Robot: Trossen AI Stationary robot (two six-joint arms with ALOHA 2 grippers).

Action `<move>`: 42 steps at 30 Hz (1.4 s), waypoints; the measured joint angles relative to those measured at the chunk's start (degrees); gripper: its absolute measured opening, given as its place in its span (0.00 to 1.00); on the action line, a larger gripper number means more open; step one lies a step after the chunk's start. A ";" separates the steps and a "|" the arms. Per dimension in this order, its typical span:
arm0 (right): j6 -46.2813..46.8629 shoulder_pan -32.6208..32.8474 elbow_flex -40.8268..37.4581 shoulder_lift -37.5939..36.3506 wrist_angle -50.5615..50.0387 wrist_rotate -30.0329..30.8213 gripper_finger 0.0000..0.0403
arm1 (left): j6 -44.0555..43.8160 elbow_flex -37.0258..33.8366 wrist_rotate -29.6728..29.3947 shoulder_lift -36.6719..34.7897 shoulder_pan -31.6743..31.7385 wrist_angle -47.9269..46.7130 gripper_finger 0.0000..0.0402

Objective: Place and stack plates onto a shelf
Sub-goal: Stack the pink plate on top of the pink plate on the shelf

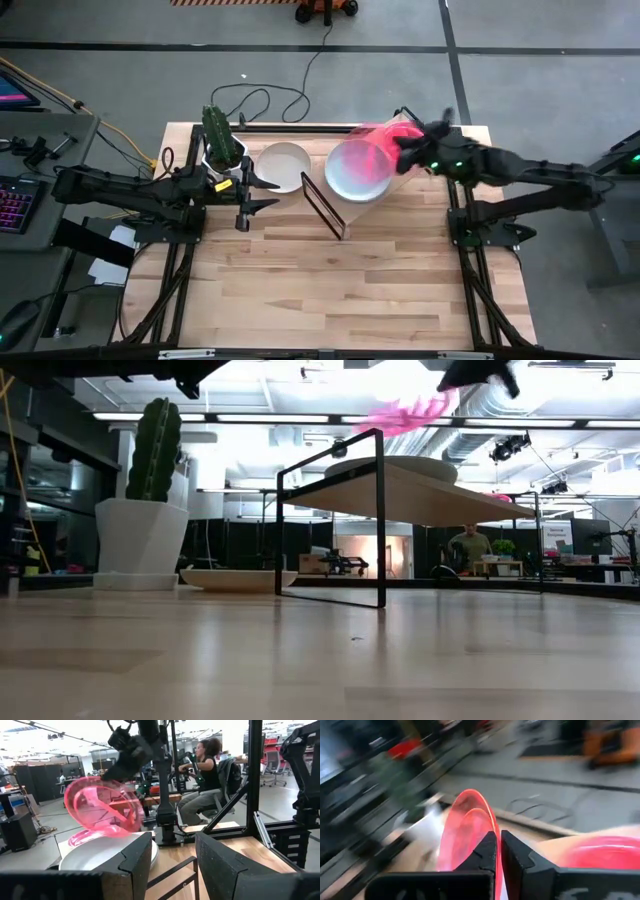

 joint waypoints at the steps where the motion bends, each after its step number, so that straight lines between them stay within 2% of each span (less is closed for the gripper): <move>1: 0.60 -0.88 0.00 -1.61 -2.47 2.79 0.00 | 0.00 0.00 0.00 0.00 0.00 -0.10 0.35; 5: 6.54 -3.34 0.00 -6.88 -12.62 12.49 0.00 | 0.00 0.00 0.00 0.00 0.00 -0.19 0.35; 13: 21.63 -4.15 0.00 -9.84 -31.96 23.39 0.00 | 0.00 0.00 0.00 0.00 0.00 0.14 0.35; 18: 25.41 -4.13 0.00 -7.95 -35.59 23.45 0.00 | 0.00 0.00 0.00 0.00 0.00 0.57 0.35; 31: 25.54 -8.34 -0.02 0.69 -36.45 20.92 0.00 | 0.64 0.00 0.00 0.02 0.00 0.52 0.35; 42: 18.89 -13.08 -0.04 6.77 -30.07 15.35 0.00 | 0.90 0.00 0.00 0.02 0.00 0.51 0.35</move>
